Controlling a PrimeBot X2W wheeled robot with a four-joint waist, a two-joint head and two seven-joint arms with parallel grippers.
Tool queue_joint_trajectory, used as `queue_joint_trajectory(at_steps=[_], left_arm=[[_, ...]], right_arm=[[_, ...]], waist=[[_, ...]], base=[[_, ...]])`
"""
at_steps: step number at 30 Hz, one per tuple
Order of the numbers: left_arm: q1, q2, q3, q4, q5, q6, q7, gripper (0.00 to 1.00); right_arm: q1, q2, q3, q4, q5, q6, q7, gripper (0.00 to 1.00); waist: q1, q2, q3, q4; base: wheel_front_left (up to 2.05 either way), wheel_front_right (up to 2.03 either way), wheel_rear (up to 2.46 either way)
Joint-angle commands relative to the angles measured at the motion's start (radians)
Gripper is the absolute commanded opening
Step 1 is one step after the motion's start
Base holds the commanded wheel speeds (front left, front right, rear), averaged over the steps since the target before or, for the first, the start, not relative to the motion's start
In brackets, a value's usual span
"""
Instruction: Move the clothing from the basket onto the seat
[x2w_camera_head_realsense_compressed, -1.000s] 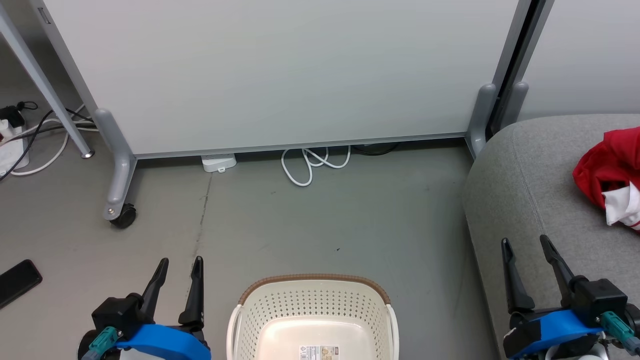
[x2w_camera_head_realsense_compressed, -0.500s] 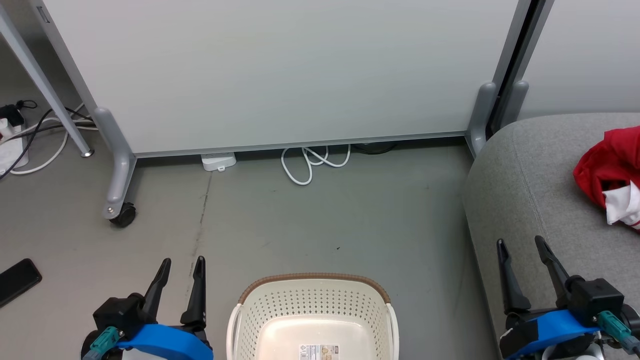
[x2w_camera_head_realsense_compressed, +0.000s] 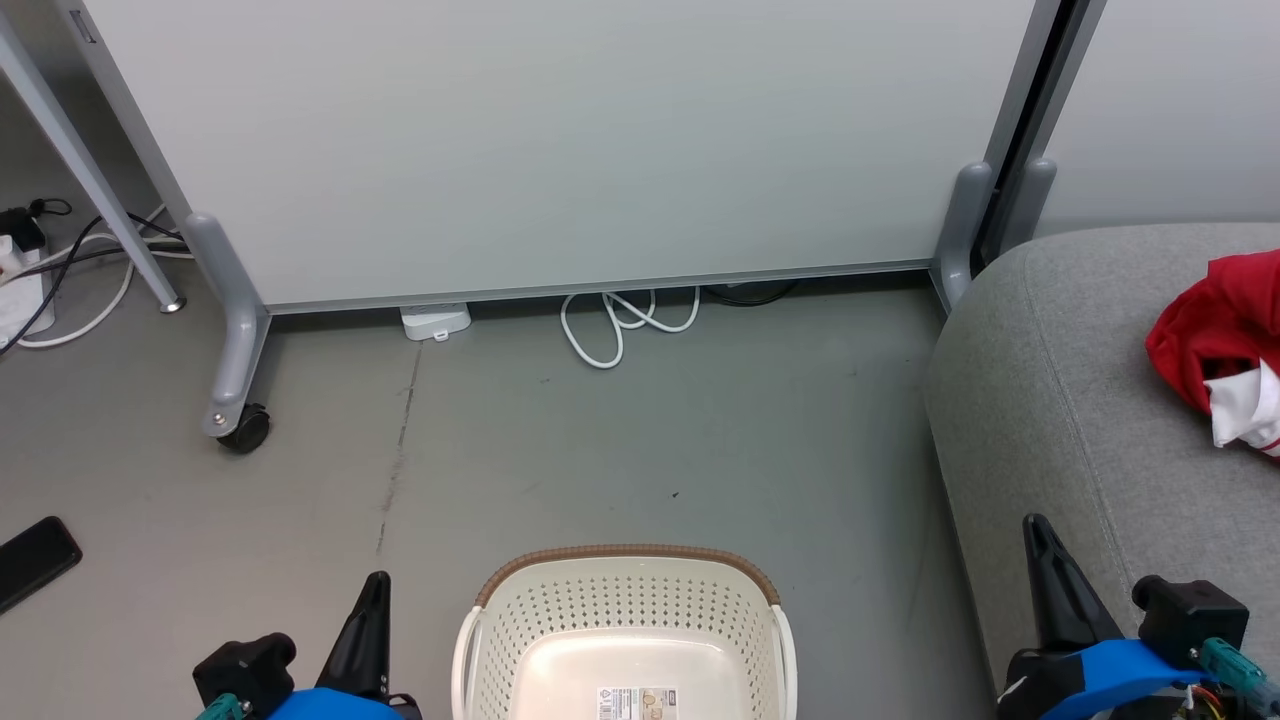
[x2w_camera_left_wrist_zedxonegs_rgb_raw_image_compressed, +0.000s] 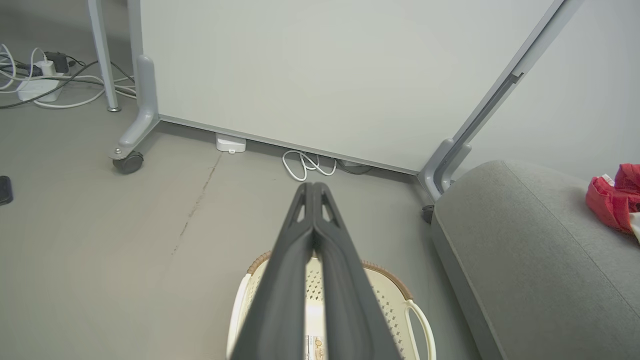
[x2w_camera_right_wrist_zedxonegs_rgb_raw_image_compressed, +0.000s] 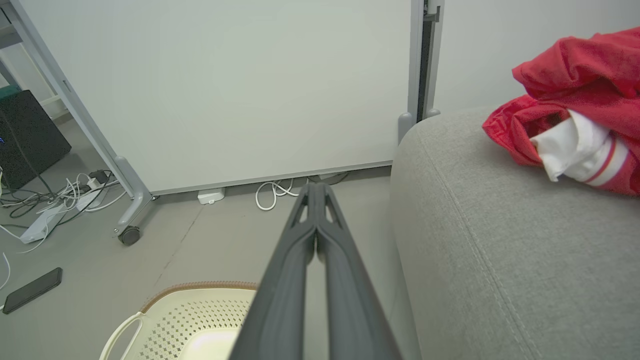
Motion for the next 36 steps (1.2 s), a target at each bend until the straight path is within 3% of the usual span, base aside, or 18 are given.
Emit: queue_joint_trajectory(at_steps=[1,36], left_arm=[[-0.024,0.004,0.013,-0.022,-0.026,0.000,0.007,0.00],[-0.051,-0.042,0.143,-0.108,-0.473,-0.001,0.149,0.00]], right_arm=[[-0.021,-0.003,-0.005,-0.015,0.035,0.000,0.006,0.00],[-0.046,-0.006,-0.011,-0.037,0.631,0.000,0.124,0.00]], waist=[[0.0000,0.0000,0.000,-0.001],[-0.0001,0.0000,-0.003,-0.021]], base=[[0.00,0.00,0.00],[0.00,0.00,0.00]])
